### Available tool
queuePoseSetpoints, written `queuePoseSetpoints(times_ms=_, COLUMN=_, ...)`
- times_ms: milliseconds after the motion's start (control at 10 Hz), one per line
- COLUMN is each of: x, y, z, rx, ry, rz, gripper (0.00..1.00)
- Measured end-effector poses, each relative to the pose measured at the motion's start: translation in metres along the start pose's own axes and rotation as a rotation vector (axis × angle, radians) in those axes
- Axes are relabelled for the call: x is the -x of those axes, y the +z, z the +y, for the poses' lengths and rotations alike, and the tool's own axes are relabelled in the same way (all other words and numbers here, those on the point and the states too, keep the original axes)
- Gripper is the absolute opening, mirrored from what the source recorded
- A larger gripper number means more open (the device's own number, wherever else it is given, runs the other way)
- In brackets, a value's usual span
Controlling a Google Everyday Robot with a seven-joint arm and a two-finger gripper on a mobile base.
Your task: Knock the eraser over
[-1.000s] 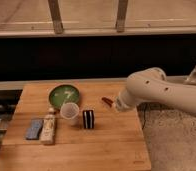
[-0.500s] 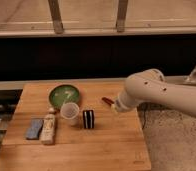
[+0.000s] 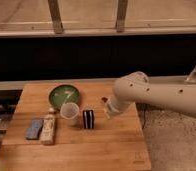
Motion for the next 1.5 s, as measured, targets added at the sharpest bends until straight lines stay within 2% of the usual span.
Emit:
queuePoseSetpoints(times_ms=100, x=-0.001, y=0.018, z=0.014, rx=0.015, ry=-0.019, rz=0.037, gripper=0.00)
queuePoseSetpoints(times_ms=400, x=-0.011, y=0.045, z=0.041, rx=0.063, ry=-0.048, rz=0.103, gripper=0.00)
queuePoseSetpoints(times_ms=700, x=-0.013, y=0.056, z=0.064, rx=0.117, ry=-0.085, rz=0.126, gripper=0.00)
queuePoseSetpoints(times_ms=1000, x=0.003, y=0.067, z=0.078, rx=0.161, ry=-0.103, rz=0.130, gripper=0.00)
queuePoseSetpoints(times_ms=1200, x=0.020, y=0.073, z=0.081, rx=0.174, ry=-0.115, rz=0.116, gripper=0.00)
queuePoseSetpoints(times_ms=1300, x=0.024, y=0.074, z=0.074, rx=0.181, ry=-0.111, rz=0.109, gripper=0.00)
queuePoseSetpoints(times_ms=1500, x=0.044, y=0.069, z=0.043, rx=0.199, ry=-0.094, rz=0.067, gripper=0.00)
